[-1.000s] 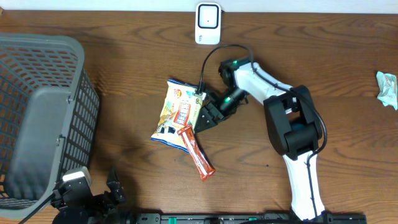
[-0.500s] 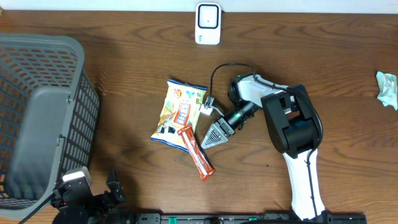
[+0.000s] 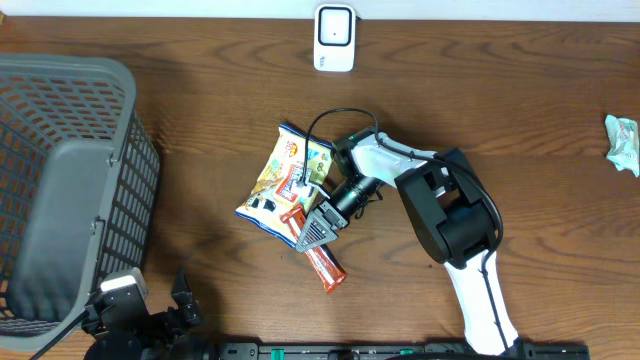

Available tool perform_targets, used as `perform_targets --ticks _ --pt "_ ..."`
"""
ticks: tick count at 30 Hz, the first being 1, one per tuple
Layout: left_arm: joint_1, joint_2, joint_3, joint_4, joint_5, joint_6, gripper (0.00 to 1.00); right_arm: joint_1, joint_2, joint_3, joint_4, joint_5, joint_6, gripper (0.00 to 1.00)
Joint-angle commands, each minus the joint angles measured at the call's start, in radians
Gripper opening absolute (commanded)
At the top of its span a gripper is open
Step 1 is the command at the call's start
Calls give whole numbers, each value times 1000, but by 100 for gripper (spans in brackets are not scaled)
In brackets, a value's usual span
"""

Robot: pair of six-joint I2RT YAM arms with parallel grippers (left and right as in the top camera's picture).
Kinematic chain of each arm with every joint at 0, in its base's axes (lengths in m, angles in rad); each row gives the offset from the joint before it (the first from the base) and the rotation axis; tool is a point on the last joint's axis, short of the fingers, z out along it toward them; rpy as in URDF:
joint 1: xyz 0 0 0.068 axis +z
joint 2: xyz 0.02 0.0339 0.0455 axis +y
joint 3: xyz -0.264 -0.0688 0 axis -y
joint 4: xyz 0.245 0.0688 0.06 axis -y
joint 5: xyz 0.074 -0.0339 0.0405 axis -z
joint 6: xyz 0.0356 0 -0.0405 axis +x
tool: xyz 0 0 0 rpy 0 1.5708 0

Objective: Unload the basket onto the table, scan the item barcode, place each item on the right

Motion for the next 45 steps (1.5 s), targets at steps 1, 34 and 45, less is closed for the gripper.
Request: perform_targets --ticks 1,34,45 --pt "3 -2 5 2 -3 -9 98 1 53 -23 -4 206 93 90" --pt "3 -2 5 2 -3 -9 98 34 -270 53 1 568 350 99" --pt "3 -2 5 2 -3 -9 98 203 -266 -128 137 694 464 99"
